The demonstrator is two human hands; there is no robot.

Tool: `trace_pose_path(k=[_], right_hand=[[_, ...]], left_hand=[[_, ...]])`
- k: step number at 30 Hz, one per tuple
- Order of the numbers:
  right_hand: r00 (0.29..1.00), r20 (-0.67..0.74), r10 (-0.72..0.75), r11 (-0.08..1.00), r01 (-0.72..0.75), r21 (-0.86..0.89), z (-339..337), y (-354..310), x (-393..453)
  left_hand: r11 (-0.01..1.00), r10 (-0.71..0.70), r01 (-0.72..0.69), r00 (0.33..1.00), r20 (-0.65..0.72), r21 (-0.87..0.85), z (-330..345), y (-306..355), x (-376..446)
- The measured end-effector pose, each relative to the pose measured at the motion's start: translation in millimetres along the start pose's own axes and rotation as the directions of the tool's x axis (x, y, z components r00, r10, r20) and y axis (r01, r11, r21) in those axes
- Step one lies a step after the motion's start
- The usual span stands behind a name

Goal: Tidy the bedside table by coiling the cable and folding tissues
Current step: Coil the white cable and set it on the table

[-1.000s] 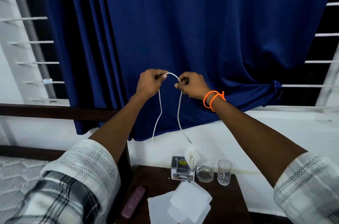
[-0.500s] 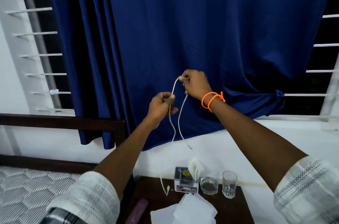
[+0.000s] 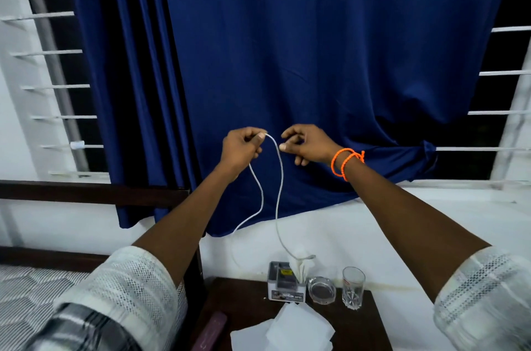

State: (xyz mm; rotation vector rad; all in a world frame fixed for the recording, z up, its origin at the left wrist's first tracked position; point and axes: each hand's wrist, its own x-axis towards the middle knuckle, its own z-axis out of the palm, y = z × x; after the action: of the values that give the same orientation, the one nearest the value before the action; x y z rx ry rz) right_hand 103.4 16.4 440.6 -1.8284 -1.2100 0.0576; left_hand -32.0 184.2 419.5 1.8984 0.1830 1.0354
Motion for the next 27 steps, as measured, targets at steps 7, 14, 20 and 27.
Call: trace_pose_path(k=[7,14,20,27], right_hand=[[0.993,-0.057,-0.107,0.989,0.1,-0.108,22.8,-26.6,3.7],[0.957,-0.29,-0.032,0.998,0.048,0.05,20.6,-35.8,14.9],[0.958,-0.278,0.077,0.997,-0.066,0.049,11.3,-17.2,16.2],[0.996,0.023,0.086,0.996,-0.087,0.029,18.8,-6.5,8.4]], left_hand=[[0.998,0.067,-0.067,0.997,0.029,-0.019,3.2,16.8,3.0],[0.994,-0.039,0.044,0.998,0.058,-0.101,-1.9,-6.3,-12.4],[0.974,-0.098,0.11,0.993,0.071,-0.199,-7.4,-9.3,-14.5],[0.999,0.048,-0.048,0.999,-0.001,-0.006,-4.9,19.2,5.3]])
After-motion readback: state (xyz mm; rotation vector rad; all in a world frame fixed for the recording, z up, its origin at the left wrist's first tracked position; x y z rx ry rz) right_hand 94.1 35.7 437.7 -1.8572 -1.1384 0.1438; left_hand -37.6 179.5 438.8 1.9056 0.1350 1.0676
